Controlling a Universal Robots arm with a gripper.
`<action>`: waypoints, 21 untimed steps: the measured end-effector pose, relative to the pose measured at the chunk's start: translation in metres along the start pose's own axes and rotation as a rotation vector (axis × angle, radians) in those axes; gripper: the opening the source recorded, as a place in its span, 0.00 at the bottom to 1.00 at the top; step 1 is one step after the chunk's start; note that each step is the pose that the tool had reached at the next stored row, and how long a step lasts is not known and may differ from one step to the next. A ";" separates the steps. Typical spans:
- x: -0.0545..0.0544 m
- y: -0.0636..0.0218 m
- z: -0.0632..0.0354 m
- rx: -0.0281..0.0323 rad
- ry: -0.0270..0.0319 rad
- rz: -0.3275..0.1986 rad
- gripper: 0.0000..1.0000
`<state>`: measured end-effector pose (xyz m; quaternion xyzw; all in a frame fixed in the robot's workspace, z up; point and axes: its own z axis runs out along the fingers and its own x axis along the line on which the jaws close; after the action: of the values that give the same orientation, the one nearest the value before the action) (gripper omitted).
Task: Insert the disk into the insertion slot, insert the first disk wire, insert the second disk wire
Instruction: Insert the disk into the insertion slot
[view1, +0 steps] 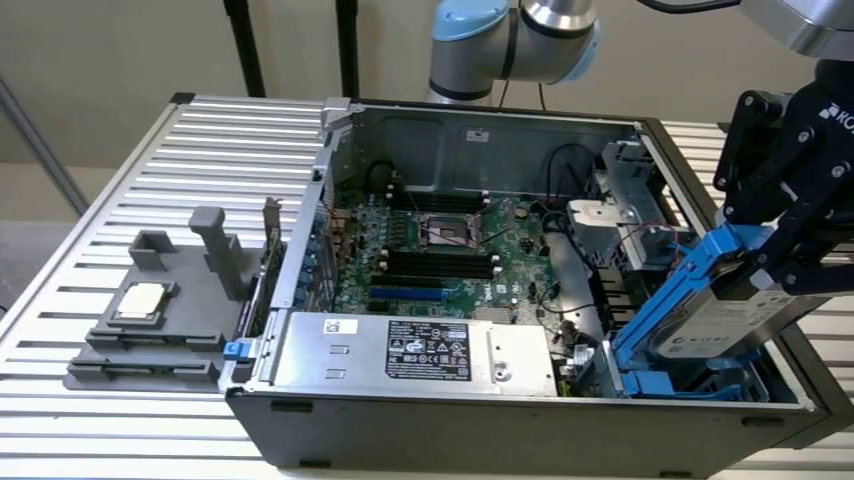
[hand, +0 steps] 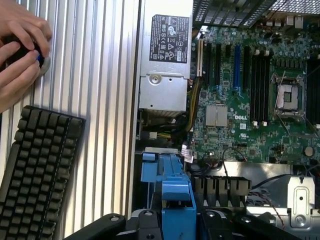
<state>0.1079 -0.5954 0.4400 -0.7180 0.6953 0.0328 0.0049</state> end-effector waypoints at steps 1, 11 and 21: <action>0.000 0.0000 0.0003 -0.0001 -0.0008 -0.002 0.33; 0.000 -0.0013 0.0024 -0.0003 -0.0140 -0.015 0.33; 0.000 -0.0017 0.0042 -0.0006 -0.0210 -0.023 0.33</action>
<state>0.1094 -0.5954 0.4357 -0.7256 0.6868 0.0405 0.0123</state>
